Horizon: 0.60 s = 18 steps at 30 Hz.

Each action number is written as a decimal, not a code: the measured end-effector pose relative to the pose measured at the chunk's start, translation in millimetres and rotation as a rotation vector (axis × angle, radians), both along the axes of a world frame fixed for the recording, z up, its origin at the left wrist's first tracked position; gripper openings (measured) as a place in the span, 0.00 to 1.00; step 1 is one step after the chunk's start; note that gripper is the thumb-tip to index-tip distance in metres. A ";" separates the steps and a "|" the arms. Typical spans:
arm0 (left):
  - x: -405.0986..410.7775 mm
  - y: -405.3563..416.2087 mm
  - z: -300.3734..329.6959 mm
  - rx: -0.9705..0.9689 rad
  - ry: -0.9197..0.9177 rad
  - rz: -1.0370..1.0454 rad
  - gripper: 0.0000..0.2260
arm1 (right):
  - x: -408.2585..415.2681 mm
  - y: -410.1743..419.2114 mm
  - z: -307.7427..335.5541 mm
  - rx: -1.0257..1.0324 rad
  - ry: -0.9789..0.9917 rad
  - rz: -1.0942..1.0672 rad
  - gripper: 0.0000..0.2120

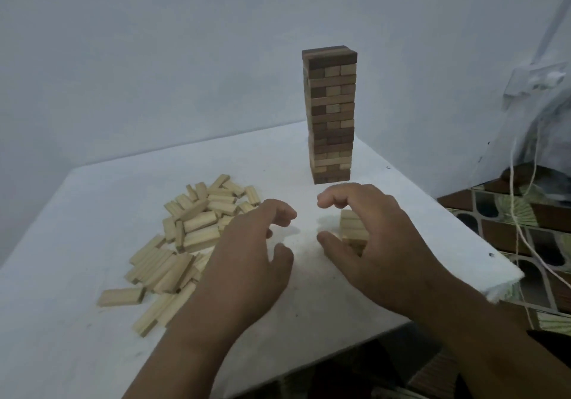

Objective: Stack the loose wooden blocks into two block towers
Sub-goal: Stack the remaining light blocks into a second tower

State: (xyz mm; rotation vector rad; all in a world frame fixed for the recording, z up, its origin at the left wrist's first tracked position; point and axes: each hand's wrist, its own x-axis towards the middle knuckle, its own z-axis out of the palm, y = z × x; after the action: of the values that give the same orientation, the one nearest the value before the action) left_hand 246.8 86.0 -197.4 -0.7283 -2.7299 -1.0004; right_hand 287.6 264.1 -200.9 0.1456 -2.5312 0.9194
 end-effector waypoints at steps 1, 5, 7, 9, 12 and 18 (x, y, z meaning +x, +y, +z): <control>-1.6 -9.9 1.6 0.003 -0.010 0.032 0.17 | -2.7 -8.6 -1.4 0.024 0.003 0.028 0.16; -11.5 -50.1 4.9 -0.088 -0.046 0.166 0.12 | -13.1 -37.4 -9.4 0.148 -0.009 0.150 0.12; -16.1 -66.1 0.7 -0.155 -0.075 0.217 0.10 | -17.6 -50.7 -12.1 0.216 -0.045 0.215 0.13; -17.8 -73.9 -4.9 -0.159 -0.094 0.244 0.08 | -21.8 -60.2 -14.2 0.255 -0.075 0.262 0.15; -17.6 -80.0 -4.5 -0.072 -0.049 0.262 0.03 | -27.4 -71.0 -18.4 0.281 -0.091 0.282 0.19; -20.7 -103.0 2.9 0.263 -0.015 0.377 0.09 | -33.2 -87.0 -26.8 0.333 -0.106 0.319 0.19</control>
State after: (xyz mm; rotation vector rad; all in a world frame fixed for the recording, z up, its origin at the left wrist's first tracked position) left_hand 226.2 -17.0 -194.5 -0.1556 -2.5377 -1.2327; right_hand 254.5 177.1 -227.6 0.6335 -2.7943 0.6188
